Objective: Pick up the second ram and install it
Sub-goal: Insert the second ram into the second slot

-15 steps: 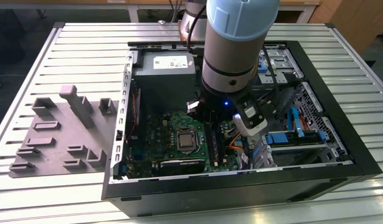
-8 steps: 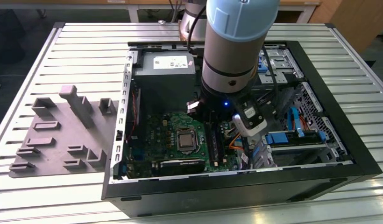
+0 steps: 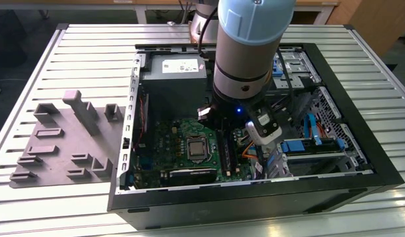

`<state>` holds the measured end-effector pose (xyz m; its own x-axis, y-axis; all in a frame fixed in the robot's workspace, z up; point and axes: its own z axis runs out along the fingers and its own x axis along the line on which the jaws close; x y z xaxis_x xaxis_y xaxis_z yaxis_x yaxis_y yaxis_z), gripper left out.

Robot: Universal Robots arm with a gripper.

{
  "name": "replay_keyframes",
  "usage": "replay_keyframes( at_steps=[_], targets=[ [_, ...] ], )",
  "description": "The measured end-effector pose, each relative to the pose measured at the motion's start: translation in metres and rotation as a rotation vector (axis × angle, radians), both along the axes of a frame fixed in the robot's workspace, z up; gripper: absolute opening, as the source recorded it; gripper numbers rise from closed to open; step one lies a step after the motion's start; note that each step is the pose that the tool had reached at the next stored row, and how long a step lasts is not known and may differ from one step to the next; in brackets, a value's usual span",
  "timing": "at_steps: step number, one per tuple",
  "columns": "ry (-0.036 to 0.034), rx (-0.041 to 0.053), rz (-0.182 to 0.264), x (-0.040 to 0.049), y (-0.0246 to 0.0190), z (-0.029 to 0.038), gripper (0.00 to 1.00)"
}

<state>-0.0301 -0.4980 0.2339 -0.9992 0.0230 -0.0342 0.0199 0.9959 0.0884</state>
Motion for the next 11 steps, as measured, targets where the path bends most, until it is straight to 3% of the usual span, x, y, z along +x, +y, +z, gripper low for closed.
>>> replay_keyframes(
  at_steps=[11],
  targets=[
    [-0.0001, 0.0003, -0.004, -0.0001, 0.0004, -0.0016, 0.11]
  ],
)
